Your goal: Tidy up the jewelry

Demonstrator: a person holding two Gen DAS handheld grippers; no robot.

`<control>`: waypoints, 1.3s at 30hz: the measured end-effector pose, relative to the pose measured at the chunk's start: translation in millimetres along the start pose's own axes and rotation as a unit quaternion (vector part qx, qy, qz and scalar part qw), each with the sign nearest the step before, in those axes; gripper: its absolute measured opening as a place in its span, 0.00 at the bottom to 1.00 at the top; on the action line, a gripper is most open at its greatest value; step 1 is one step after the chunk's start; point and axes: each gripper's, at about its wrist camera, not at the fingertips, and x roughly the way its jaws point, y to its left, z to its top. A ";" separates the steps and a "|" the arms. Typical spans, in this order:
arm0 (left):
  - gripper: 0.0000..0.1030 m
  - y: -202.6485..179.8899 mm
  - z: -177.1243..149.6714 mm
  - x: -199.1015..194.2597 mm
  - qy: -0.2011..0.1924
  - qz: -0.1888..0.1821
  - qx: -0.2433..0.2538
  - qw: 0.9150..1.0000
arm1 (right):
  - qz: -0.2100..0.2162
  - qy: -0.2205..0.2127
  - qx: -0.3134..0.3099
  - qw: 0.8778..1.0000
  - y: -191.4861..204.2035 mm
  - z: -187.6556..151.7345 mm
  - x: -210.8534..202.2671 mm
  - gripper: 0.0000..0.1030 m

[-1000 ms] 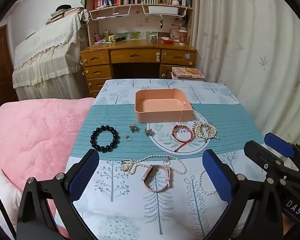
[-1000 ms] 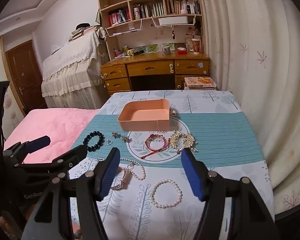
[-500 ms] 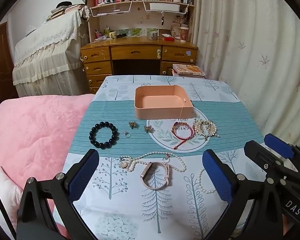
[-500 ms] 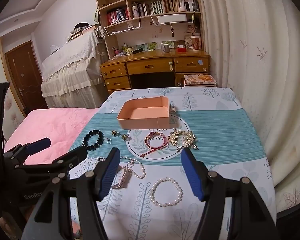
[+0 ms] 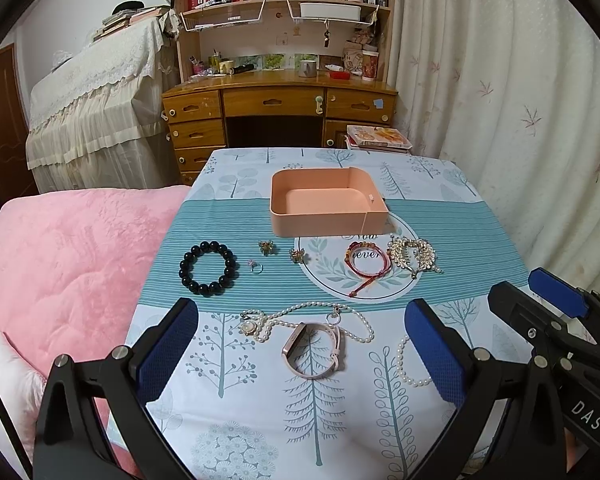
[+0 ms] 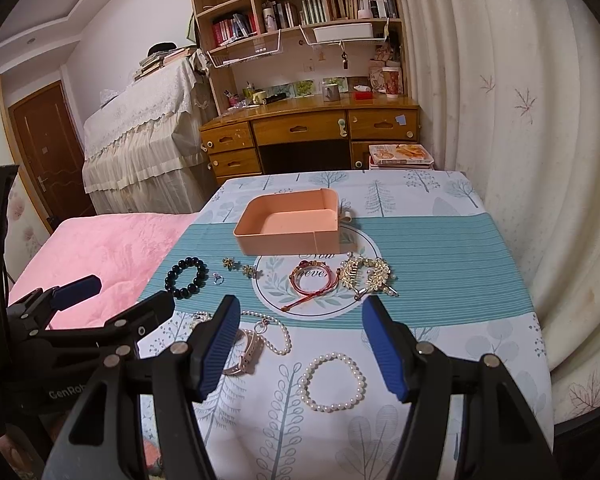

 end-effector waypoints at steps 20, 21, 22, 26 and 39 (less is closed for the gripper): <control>0.99 5.3 -3.8 -1.5 0.005 0.000 -0.002 1.000 | 0.002 0.007 0.003 1.000 2.1 -15.3 5.4 0.62; 0.99 6.4 -4.7 -2.1 0.006 0.000 -0.002 1.000 | 0.002 0.008 0.003 1.000 1.8 -14.3 5.5 0.62; 0.99 6.2 -4.8 -2.0 0.006 0.000 -0.002 1.000 | 0.003 0.008 0.004 1.000 1.1 -13.1 5.7 0.62; 0.99 7.1 -5.7 -2.1 0.006 0.000 -0.002 1.000 | 0.003 0.009 0.005 1.000 -0.1 -9.4 6.5 0.62; 0.99 12.7 -13.1 0.5 0.018 0.000 -0.006 1.000 | 0.005 0.014 0.006 1.000 2.2 -14.2 6.2 0.62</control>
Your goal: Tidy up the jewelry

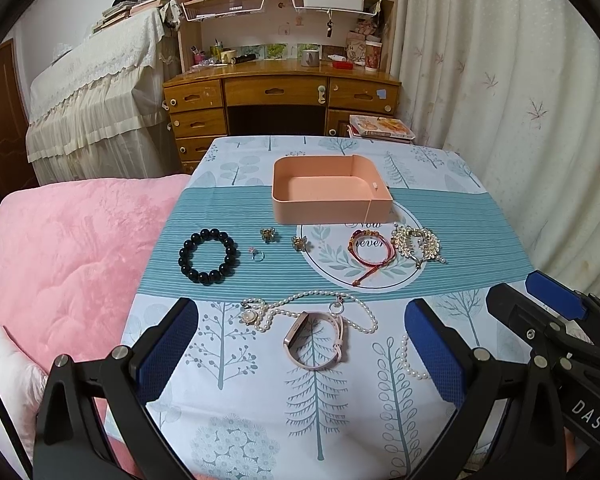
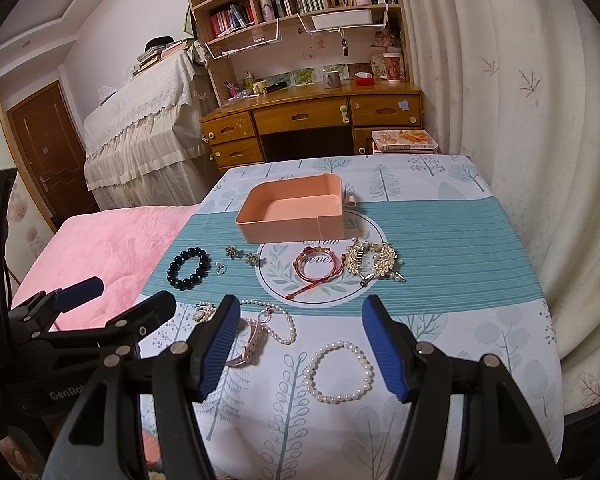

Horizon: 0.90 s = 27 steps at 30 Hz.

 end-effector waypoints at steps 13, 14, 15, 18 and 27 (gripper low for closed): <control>0.99 -2.6 5.4 3.6 0.013 0.000 0.000 1.000 | 0.001 0.004 0.002 1.000 -2.2 1.2 3.5 0.62; 0.99 -2.5 5.5 4.2 0.014 0.000 0.000 1.000 | 0.001 0.004 0.002 1.000 -1.4 1.3 3.4 0.62; 0.99 -2.5 5.7 4.7 0.016 0.000 0.000 1.000 | 0.001 0.005 0.002 1.000 -0.3 -1.1 4.3 0.62; 0.99 -2.5 7.6 5.5 0.020 0.000 0.000 1.000 | 0.001 0.006 0.002 1.000 1.1 -5.0 5.0 0.62; 0.99 1.5 18.4 9.1 0.018 -0.037 0.002 0.999 | 0.022 0.007 -0.004 1.000 11.1 -22.2 6.4 0.62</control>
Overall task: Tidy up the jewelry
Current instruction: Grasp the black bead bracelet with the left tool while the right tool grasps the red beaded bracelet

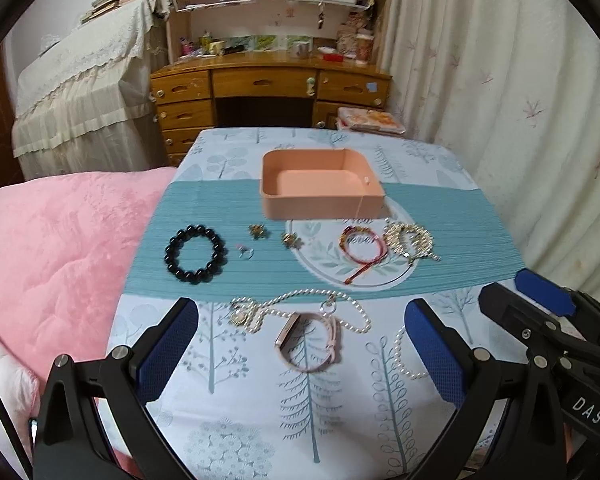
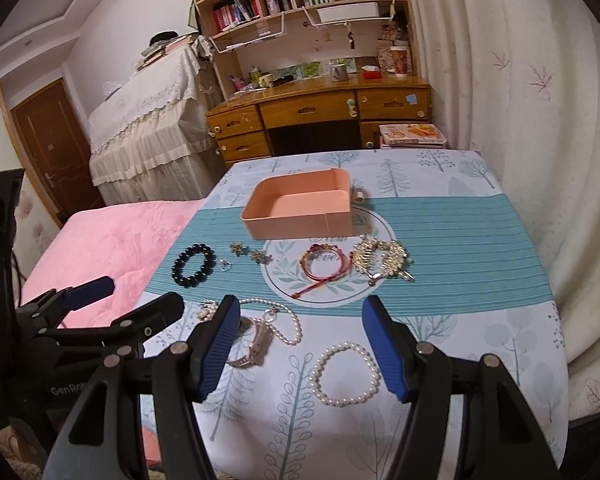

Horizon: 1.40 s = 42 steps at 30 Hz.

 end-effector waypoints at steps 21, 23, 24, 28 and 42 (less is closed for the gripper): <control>0.99 100.5 98.2 76.4 0.057 0.011 -0.029 0.998 | 0.033 0.112 -0.060 0.991 -4.8 71.0 64.9 0.49; 0.99 113.1 97.0 95.8 0.072 0.022 -0.037 0.997 | 0.042 0.137 -0.065 0.988 -3.8 71.1 82.0 0.44; 0.99 118.8 95.4 102.7 0.075 0.027 -0.039 0.996 | 0.050 0.154 -0.066 0.985 -2.5 69.3 92.7 0.42; 0.94 143.5 81.5 138.3 0.109 0.048 -0.060 0.991 | 0.058 0.207 -0.073 0.974 -9.0 68.9 133.1 0.34; 0.78 174.1 58.6 211.0 0.191 0.059 -0.071 0.977 | 0.010 0.270 -0.095 0.958 -32.6 72.1 215.1 0.24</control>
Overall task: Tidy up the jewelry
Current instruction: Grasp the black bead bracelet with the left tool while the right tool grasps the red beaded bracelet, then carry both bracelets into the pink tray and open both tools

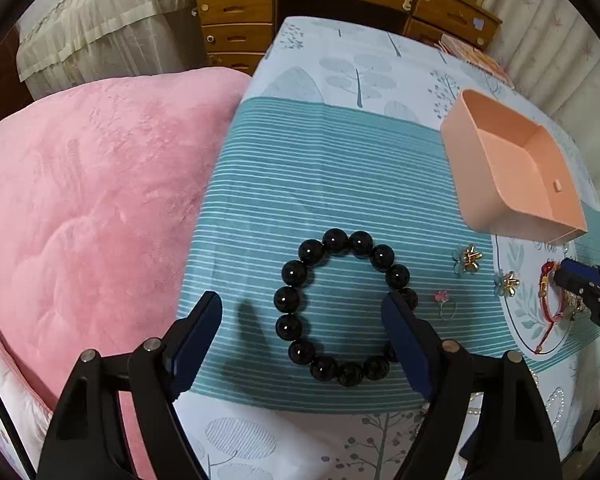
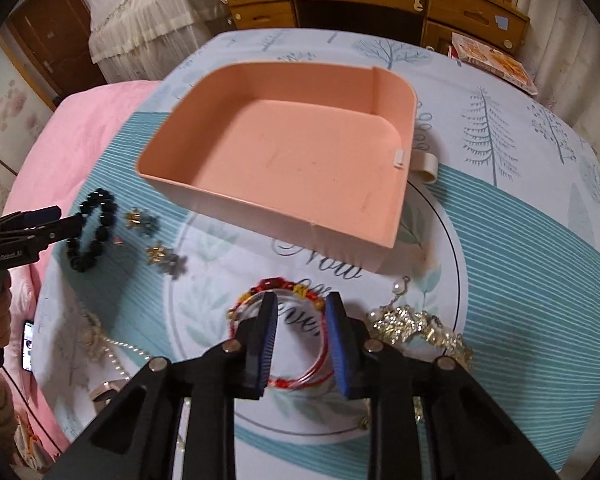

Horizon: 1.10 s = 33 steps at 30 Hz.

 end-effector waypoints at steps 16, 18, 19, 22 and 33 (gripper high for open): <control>0.12 3.7 3.1 13.1 0.031 0.020 -0.015 0.999 | -0.050 -0.035 -0.009 0.998 11.6 -5.9 -6.1 0.09; 0.12 4.3 0.3 6.5 0.024 0.018 -0.018 0.999 | -0.052 -0.048 -0.013 0.997 17.4 -7.4 -16.1 0.09; 0.12 4.0 -0.9 0.7 0.017 0.015 -0.018 1.000 | -0.055 -0.054 -0.016 0.997 20.8 -8.0 -21.8 0.09; 0.12 -0.1 -2.8 -24.8 -0.007 -0.005 -0.021 1.000 | -0.062 -0.076 -0.024 0.995 30.0 -8.4 -42.9 0.09; 0.12 -56.0 15.0 -130.2 -0.109 -0.050 0.041 0.992 | -0.075 -0.156 -0.027 0.985 56.1 15.6 -113.8 0.09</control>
